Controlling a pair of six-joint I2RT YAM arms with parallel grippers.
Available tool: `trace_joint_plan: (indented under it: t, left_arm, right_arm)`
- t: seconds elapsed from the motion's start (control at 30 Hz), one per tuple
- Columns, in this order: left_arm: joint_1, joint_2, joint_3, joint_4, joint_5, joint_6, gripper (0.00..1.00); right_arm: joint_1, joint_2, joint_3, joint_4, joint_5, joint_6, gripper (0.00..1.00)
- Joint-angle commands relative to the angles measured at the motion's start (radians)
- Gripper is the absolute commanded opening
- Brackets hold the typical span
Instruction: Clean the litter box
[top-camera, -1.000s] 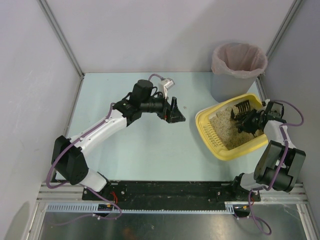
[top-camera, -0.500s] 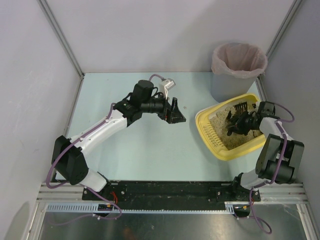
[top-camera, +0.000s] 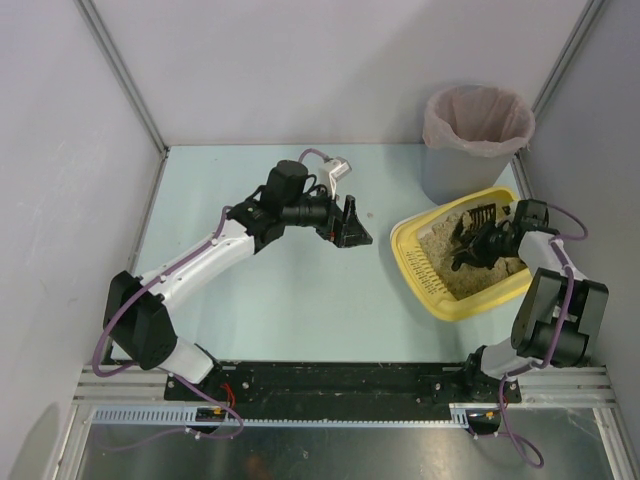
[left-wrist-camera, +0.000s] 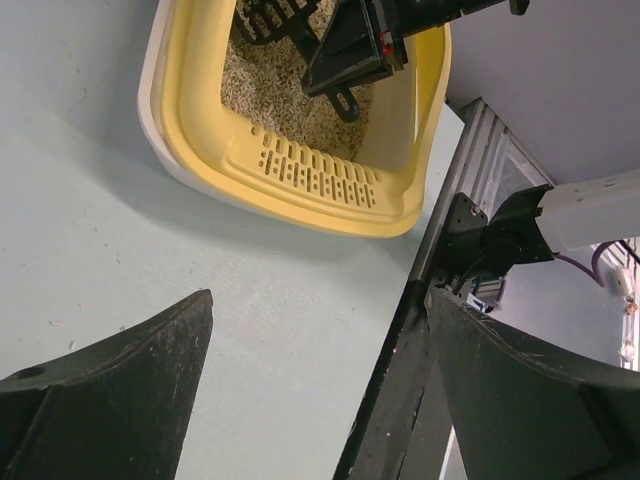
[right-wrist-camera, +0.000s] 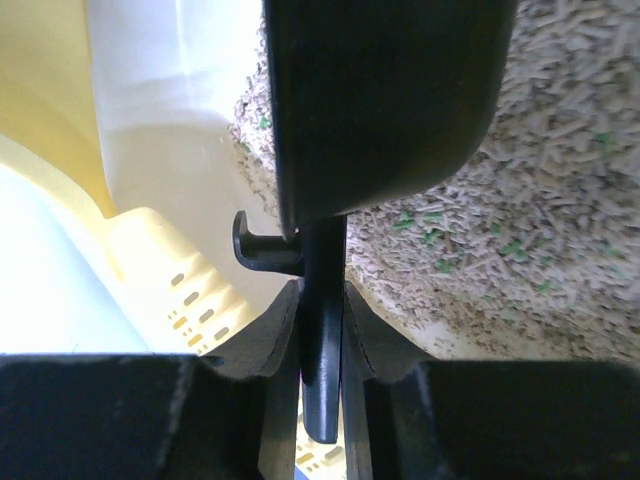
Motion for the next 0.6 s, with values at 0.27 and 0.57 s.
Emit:
trace_joint_plan:
  t: [0.27,0.57]
  left_arm:
    - [-0.011,-0.013,0.002,0.034,0.021,-0.009,0.92]
    - [-0.011,-0.015,0.002,0.036,0.021,-0.011,0.92]
  right_arm:
    - [0.025,-0.172,0.074,-0.066,0.323,-0.069,0.62]
    - [0.235,-0.22,0.077,-0.074,0.774,0.053,0.59]
